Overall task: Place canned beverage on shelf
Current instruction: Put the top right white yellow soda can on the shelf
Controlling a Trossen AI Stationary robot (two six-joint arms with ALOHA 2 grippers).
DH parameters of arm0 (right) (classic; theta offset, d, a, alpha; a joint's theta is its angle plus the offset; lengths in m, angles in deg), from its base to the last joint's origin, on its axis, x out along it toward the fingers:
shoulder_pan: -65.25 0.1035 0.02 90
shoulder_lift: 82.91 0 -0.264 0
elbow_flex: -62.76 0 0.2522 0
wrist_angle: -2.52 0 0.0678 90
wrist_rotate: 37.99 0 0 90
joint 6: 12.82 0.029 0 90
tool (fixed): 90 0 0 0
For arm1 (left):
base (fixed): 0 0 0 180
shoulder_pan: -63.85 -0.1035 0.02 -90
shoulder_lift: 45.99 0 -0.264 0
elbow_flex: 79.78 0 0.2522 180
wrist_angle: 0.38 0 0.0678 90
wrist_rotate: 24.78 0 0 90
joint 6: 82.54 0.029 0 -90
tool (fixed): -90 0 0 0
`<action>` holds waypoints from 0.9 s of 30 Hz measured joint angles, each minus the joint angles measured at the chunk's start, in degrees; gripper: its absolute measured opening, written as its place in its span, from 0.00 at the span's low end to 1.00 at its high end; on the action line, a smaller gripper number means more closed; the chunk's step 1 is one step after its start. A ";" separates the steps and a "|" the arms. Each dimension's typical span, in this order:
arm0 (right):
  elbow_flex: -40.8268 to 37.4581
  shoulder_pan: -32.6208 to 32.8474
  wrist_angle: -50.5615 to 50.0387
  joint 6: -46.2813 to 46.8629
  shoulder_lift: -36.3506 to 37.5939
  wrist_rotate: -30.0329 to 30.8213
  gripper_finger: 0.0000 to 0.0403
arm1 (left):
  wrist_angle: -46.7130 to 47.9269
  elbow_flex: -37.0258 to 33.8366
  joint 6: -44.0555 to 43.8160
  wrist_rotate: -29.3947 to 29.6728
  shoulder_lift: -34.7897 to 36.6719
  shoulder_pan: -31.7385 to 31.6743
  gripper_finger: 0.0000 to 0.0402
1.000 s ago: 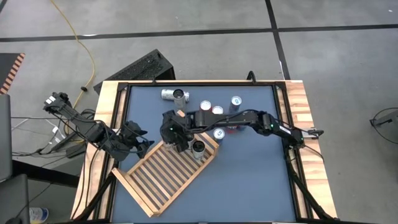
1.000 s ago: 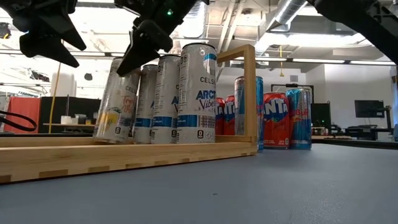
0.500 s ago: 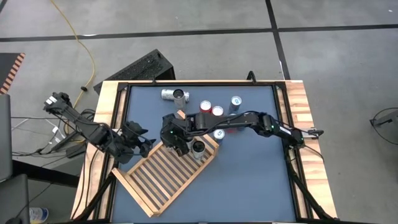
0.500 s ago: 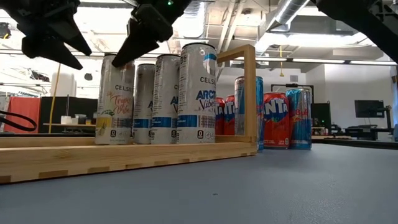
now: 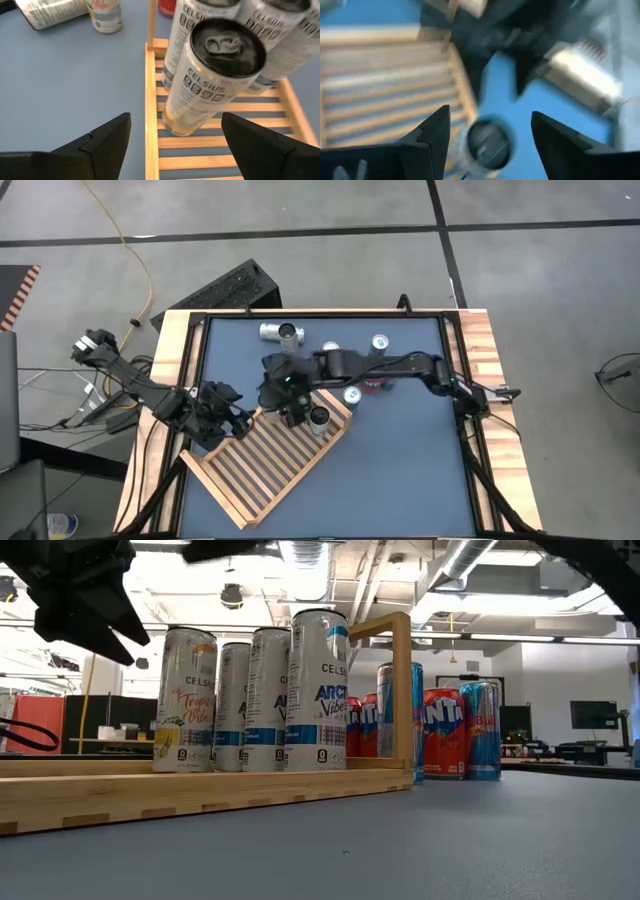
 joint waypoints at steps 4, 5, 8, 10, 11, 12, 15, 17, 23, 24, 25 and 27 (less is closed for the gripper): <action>0.26 -0.85 1.54 -0.79 5.88 0.12 0.62 | 0.58 0.00 -0.92 -0.16 -3.23 0.00 0.72; 0.26 -1.11 1.03 -0.79 7.12 0.18 0.62 | 0.62 -0.02 -1.22 -0.11 -3.97 0.00 0.72; 0.20 -2.01 1.17 -0.74 9.74 0.40 0.62 | -0.48 -0.02 -2.08 -0.04 -6.03 -0.04 0.70; 0.11 -2.65 0.64 -0.73 11.21 0.52 0.62 | -1.83 -0.02 -2.25 -0.46 -7.36 -0.04 0.68; 0.11 -3.04 0.75 -0.73 12.00 0.79 0.62 | -2.85 -0.01 -2.17 -0.62 -7.92 -0.04 0.68; 0.11 -3.38 0.24 -0.73 12.70 1.33 0.62 | -3.59 -0.02 -1.85 -0.68 -8.49 -0.04 0.67; 0.22 -4.28 -0.48 -0.61 13.70 2.13 0.62 | -4.64 -0.02 -1.62 -0.45 -9.98 -0.16 0.65; 0.21 -4.68 -1.61 -0.06 13.76 2.17 0.62 | -4.28 -0.01 -2.58 0.27 -10.55 -0.20 0.64; 0.04 -4.65 -4.39 0.80 13.69 2.14 0.62 | -4.54 -0.02 -3.83 2.18 -12.40 -0.81 0.63; -0.09 -4.56 -4.39 0.80 13.69 2.14 0.62 | -4.49 -0.02 -3.98 1.97 -12.87 -1.09 0.63; -0.11 -4.36 -4.52 0.80 13.69 2.12 0.62 | -4.78 -0.02 -4.04 1.84 -13.27 -1.31 0.63; -0.15 -4.16 -4.56 0.80 13.67 2.12 0.62 | -5.47 -0.02 -4.07 1.77 -14.32 -1.67 0.63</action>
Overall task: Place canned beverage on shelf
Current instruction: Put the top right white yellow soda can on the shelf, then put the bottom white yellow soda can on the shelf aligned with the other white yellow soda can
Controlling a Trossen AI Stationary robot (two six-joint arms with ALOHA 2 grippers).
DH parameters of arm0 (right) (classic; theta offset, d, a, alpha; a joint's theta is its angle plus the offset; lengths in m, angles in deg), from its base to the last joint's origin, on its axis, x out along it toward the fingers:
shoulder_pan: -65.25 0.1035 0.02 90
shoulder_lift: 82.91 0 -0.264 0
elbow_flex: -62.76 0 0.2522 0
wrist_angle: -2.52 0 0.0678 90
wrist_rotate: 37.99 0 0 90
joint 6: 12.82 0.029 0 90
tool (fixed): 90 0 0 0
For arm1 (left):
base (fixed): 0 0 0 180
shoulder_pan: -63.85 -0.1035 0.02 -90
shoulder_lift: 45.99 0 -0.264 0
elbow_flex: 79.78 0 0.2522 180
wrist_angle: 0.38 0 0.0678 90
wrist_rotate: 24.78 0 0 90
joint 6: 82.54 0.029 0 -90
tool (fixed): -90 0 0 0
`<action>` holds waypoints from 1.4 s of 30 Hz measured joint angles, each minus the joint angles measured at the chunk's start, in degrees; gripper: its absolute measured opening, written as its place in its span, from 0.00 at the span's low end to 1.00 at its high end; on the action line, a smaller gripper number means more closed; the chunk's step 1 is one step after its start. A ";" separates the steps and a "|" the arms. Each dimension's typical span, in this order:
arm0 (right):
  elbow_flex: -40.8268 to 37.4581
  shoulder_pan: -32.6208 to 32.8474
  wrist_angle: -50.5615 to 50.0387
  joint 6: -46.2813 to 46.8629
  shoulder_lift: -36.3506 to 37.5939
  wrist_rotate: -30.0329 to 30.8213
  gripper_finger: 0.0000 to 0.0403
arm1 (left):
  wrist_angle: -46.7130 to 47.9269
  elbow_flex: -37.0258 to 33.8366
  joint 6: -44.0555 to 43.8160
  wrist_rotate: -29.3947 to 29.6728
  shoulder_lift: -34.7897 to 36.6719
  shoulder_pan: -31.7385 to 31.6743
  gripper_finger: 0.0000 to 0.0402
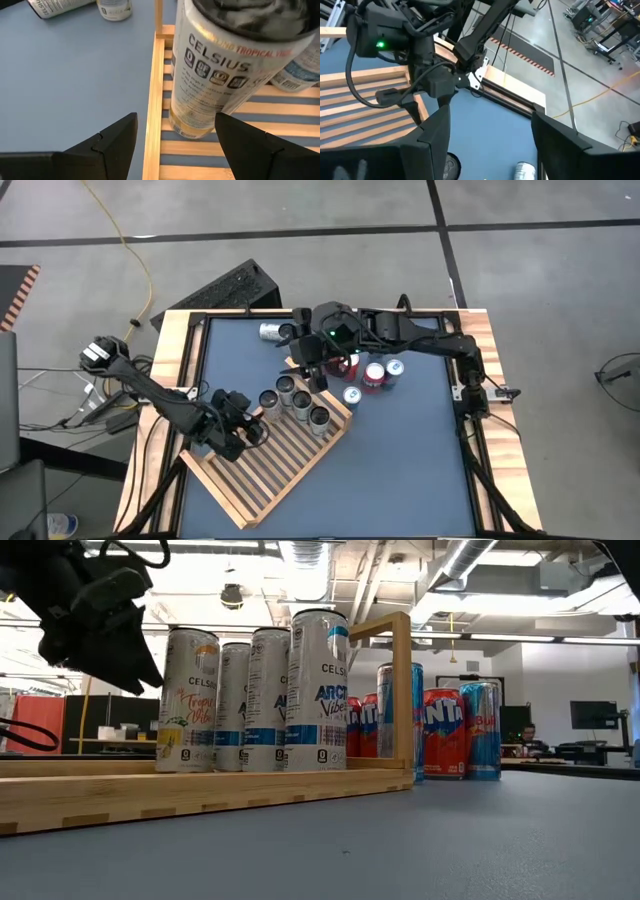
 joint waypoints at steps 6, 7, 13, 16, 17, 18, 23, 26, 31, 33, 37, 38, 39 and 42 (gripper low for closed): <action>0.00 0.00 -1.17 0.00 0.02 -0.02 0.62 | -0.62 0.00 -0.10 -0.24 -1.48 -0.62 0.63; 0.00 -0.02 -1.32 0.01 0.02 -0.02 0.62 | -0.57 0.00 0.08 -0.13 -1.48 -0.65 0.63; 0.00 -0.18 -2.34 0.00 0.02 -0.04 0.62 | 1.40 0.00 -0.55 0.56 -1.46 -0.74 0.63; 0.00 -0.22 -2.36 0.00 0.02 -0.04 0.62 | 1.44 0.00 -0.83 0.52 -1.46 -0.74 0.63; 0.00 -0.22 -2.36 0.00 0.02 -0.04 0.62 | 1.44 0.00 -0.89 0.48 -1.46 -0.74 0.63; 0.00 -0.23 -2.36 0.00 0.02 -0.04 0.62 | 1.43 0.00 -0.90 0.44 -1.46 -0.74 0.63; 0.00 -0.22 -2.48 0.00 0.01 -0.07 0.62 | 1.44 0.00 -1.50 -0.09 -1.44 -0.72 0.63; 0.00 -0.22 -2.91 -0.02 0.01 -0.08 0.62 | 1.73 0.00 -1.52 -2.04 -1.23 -0.39 0.63; 0.00 -0.78 -3.94 0.06 0.35 -0.04 0.62 | 2.11 0.00 -2.30 -4.68 0.90 0.59 0.63; 0.06 -1.59 -4.42 0.74 0.33 1.69 0.62 | 2.47 0.00 -2.99 -5.59 2.56 0.98 0.63; 0.08 -5.30 -5.81 1.57 -0.48 6.99 0.62 | 2.76 0.00 -4.18 -7.90 7.39 1.29 0.63; 0.17 -6.53 -5.10 2.35 -1.33 6.90 0.62 | 2.80 0.00 -4.46 -8.41 8.74 1.30 0.63; 0.17 -7.87 -4.74 3.43 -1.79 6.44 0.62 | 2.80 0.00 -4.57 -8.78 10.11 1.30 0.63; 0.16 -11.64 -3.52 6.36 -4.82 4.02 0.62 | 2.75 0.00 -4.98 -8.32 13.51 1.30 0.63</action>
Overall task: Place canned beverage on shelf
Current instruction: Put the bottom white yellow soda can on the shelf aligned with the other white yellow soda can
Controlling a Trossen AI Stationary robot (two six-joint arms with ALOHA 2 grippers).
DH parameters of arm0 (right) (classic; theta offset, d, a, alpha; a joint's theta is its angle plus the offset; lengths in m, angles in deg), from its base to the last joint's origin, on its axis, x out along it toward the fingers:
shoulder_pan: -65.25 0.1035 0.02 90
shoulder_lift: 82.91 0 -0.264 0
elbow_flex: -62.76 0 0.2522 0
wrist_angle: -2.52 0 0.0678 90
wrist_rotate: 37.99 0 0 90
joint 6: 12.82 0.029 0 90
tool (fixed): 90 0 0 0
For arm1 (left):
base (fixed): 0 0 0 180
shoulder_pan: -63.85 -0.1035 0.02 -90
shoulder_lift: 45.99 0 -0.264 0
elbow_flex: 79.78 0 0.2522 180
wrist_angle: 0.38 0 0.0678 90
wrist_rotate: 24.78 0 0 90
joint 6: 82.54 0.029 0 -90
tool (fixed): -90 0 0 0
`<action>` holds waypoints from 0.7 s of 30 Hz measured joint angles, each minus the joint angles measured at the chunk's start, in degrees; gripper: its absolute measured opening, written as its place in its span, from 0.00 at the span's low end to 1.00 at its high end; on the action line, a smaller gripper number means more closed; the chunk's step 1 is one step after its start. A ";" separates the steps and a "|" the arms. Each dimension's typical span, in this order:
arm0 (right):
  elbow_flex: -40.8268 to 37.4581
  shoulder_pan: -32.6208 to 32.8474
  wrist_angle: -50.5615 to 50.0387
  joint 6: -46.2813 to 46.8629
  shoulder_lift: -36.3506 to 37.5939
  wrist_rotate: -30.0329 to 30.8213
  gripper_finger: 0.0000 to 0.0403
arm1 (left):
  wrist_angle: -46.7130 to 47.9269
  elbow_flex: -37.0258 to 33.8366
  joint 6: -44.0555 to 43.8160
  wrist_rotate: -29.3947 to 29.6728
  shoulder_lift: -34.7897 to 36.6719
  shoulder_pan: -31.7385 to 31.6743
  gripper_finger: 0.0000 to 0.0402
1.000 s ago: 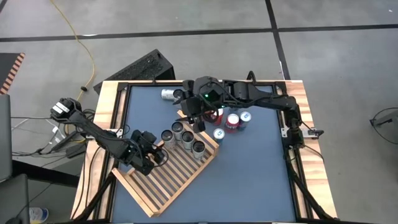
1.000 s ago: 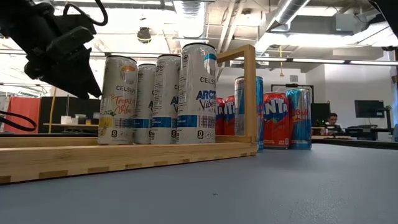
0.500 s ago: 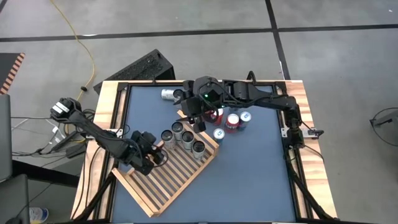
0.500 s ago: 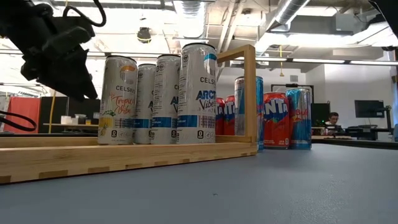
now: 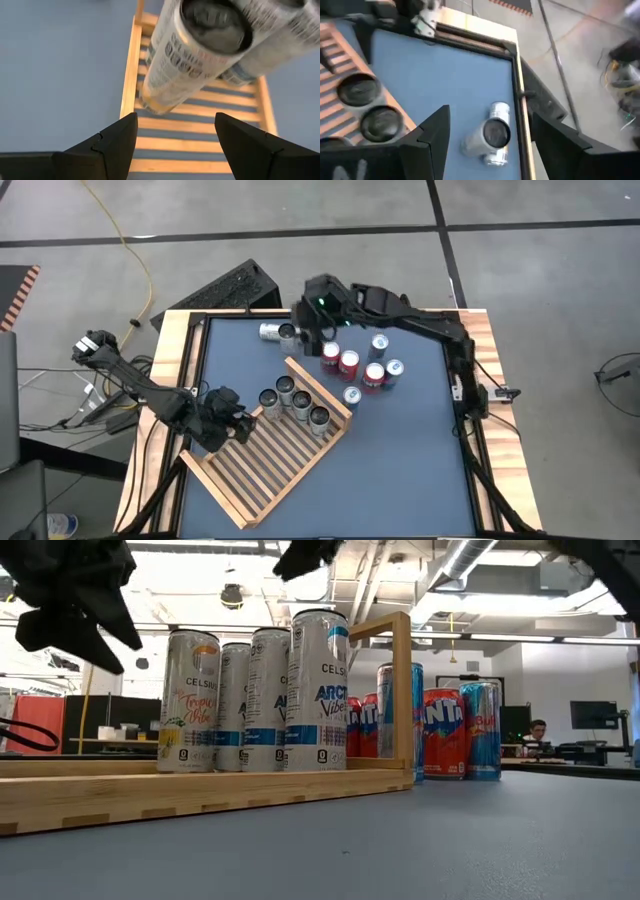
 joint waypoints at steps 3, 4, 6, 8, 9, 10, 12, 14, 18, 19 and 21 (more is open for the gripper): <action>-0.21 -3.43 -1.08 2.30 -2.17 -1.75 0.62 | 0.03 0.00 0.12 2.12 2.40 0.00 0.63; -0.13 -4.25 0.40 2.54 -3.77 -2.50 0.62 | 0.15 0.00 0.12 2.60 2.87 -0.01 0.63; 0.00 -5.61 2.21 3.05 -5.68 -3.91 0.62 | 0.57 0.00 0.16 3.31 3.38 -0.02 0.63; -0.23 -6.31 0.91 3.17 -8.00 -4.48 0.62 | 0.50 0.00 -0.07 3.87 3.53 -0.11 0.63; -0.11 -6.44 3.07 3.19 -9.05 -4.46 0.62 | 0.56 0.00 -0.11 3.92 3.43 -0.13 0.63; -0.08 -6.60 3.13 3.20 -9.77 -4.48 0.62 | 0.57 0.00 -0.32 3.92 3.34 -0.13 0.63; -0.20 -6.74 2.28 3.17 -11.27 -4.52 0.62 | 0.42 0.00 -0.85 4.10 3.06 -0.13 0.63; -0.07 -6.76 3.49 3.19 -12.17 -4.53 0.62 | 0.58 0.00 -1.05 4.24 2.88 -0.15 0.63; -0.08 -6.92 4.66 3.46 -14.02 -4.43 0.62 | 0.74 0.00 -1.05 4.55 2.92 -0.28 0.63; -0.20 -6.94 4.00 3.59 -14.14 -4.14 0.62 | 0.79 0.00 -1.05 4.60 2.93 -0.30 0.63; -0.01 -6.94 7.06 3.63 -15.16 -3.62 0.62 | 1.03 0.00 -1.06 5.05 2.94 -0.28 0.63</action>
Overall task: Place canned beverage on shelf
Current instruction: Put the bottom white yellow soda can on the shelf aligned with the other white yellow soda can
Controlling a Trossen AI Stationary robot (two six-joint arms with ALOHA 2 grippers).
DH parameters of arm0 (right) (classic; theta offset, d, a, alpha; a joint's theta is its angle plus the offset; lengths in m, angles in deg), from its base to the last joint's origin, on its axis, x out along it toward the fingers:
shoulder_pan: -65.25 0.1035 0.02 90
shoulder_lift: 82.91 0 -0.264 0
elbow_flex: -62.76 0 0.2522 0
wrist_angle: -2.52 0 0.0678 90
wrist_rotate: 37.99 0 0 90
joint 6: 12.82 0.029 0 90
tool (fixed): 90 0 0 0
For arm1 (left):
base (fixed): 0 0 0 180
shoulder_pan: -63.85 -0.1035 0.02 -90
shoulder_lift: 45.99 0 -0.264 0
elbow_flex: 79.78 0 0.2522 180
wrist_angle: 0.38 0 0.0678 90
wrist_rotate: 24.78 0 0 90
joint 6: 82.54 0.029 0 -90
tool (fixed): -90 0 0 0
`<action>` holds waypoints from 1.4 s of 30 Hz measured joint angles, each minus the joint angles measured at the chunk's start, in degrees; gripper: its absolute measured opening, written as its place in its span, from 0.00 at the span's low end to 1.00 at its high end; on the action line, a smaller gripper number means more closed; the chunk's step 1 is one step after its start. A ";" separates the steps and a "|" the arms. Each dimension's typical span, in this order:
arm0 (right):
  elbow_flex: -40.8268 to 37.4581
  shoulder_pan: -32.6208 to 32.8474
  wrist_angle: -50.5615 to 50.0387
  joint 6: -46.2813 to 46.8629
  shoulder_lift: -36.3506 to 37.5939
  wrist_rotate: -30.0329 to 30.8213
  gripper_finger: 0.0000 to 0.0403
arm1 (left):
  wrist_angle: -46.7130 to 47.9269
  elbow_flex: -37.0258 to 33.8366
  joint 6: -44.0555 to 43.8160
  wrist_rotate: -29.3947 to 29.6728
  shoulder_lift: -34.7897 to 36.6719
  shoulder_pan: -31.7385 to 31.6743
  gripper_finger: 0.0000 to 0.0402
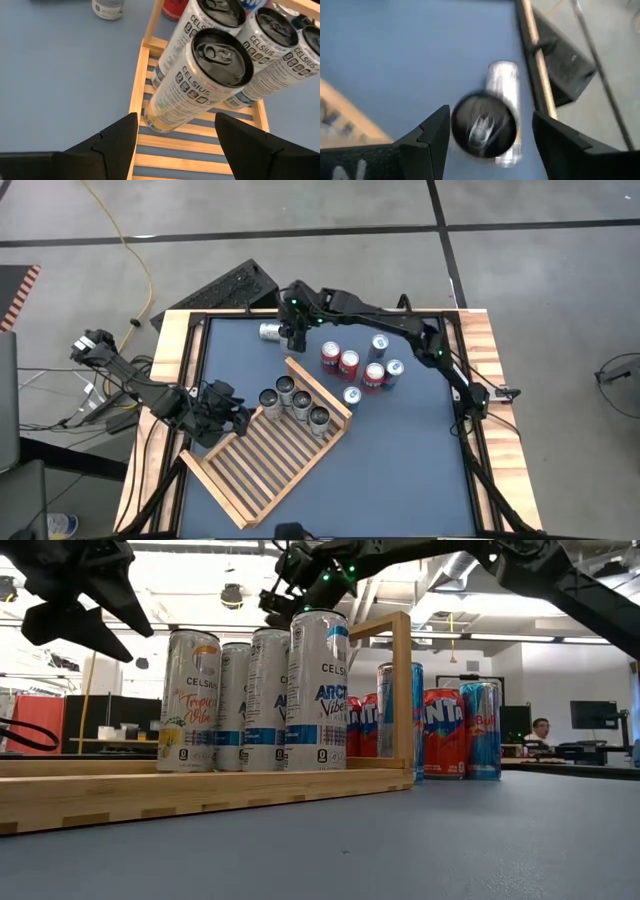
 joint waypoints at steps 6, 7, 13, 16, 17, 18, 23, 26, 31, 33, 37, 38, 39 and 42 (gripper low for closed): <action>-0.08 0.05 1.41 0.27 -1.56 0.63 0.62 | 0.06 0.00 0.00 0.81 0.00 -0.01 0.63; -0.10 0.07 1.40 0.45 -1.64 0.42 0.62 | 0.20 0.00 0.01 0.79 0.00 0.00 0.63; -0.10 0.31 0.45 0.24 -2.64 0.85 0.62 | 0.67 0.00 0.01 0.79 0.00 -0.01 0.63; -0.10 0.31 0.20 -0.01 -2.62 0.86 0.62 | 1.14 0.00 0.01 0.79 0.00 0.00 0.63; -0.10 0.27 0.20 -0.02 -2.62 0.85 0.62 | 1.23 0.00 0.01 0.79 0.00 0.00 0.63; -0.10 0.16 0.06 0.00 -2.62 0.87 0.62 | 1.31 0.00 0.01 0.83 0.00 -0.02 0.63; 0.02 -0.35 -3.11 -0.05 -2.73 0.85 0.62 | 1.61 0.00 0.01 0.78 0.00 -0.01 0.63; 0.12 -0.37 -3.87 -0.07 -3.31 0.56 0.62 | 1.62 0.00 0.01 0.77 0.00 -0.01 0.63; 0.05 -0.29 -4.08 -0.11 -3.36 -0.36 0.61 | 1.62 0.00 0.01 0.69 0.00 0.00 0.63; 0.04 -0.24 -4.15 0.01 -3.36 -0.46 0.58 | 1.66 0.00 0.01 0.48 0.00 0.00 0.63; 0.05 -0.24 -4.80 0.00 -3.36 -0.44 0.50 | 1.71 0.00 0.01 0.48 0.00 0.00 0.63; 0.05 -0.24 -4.95 -0.03 -3.36 -0.44 0.48 | 1.71 0.00 0.01 0.48 0.00 0.00 0.63; 0.05 -0.24 -5.10 -0.03 -3.34 -0.44 0.47 | 1.73 0.00 0.01 0.48 0.00 0.00 0.63; 0.07 -0.24 -5.55 -0.33 -3.32 -0.44 0.45 | 1.94 0.00 0.01 0.48 0.00 0.00 0.63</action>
